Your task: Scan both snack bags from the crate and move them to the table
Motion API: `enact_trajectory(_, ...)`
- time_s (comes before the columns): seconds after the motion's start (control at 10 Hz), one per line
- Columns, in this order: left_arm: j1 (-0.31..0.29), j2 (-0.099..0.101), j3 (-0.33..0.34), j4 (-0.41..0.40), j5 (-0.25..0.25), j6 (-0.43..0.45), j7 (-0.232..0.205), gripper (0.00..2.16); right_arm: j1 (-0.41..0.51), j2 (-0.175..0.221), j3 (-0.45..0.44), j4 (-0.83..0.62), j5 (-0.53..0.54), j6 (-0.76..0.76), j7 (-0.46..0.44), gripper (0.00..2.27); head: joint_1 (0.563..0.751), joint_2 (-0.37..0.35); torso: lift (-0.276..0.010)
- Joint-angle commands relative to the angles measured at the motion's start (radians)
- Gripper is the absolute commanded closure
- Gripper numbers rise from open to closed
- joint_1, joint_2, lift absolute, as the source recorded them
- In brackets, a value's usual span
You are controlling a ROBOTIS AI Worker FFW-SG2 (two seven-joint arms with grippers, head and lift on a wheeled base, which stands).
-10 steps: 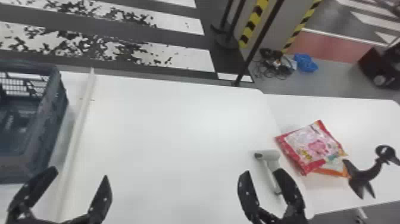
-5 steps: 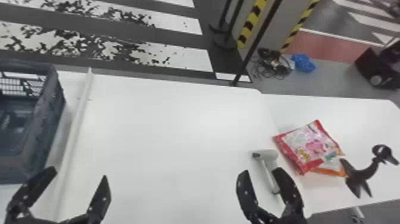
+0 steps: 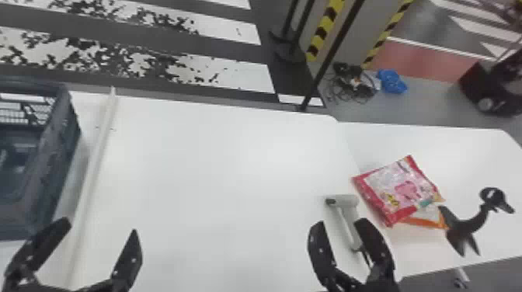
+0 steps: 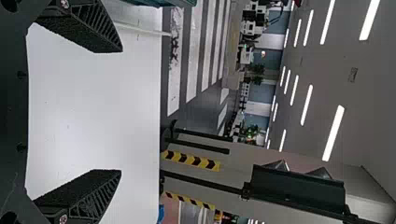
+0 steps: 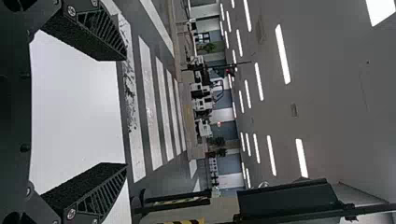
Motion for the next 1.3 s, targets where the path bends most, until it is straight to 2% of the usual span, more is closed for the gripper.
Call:
enact_trajectory(0.0,-0.002,0.000,0.000,0.000,0.000,0.012,0.000,0.07,0.000,0.000,-0.002,0.000,0.000,0.000,0.000,0.12,0.695,-0.334,-0.087)
enact_trajectory(0.5,-0.011,0.009,-0.008,0.000,0.000,0.039,0.003,0.07,0.002,0.005,-0.003,-0.001,0.000,0.000,0.011,0.12,0.695,-0.341,-0.087)
enact_trajectory(1.2,-0.019,0.009,-0.008,0.014,0.008,0.036,0.003,0.06,0.002,0.005,-0.003,0.005,0.000,-0.003,0.012,0.12,0.695,-0.339,-0.087)
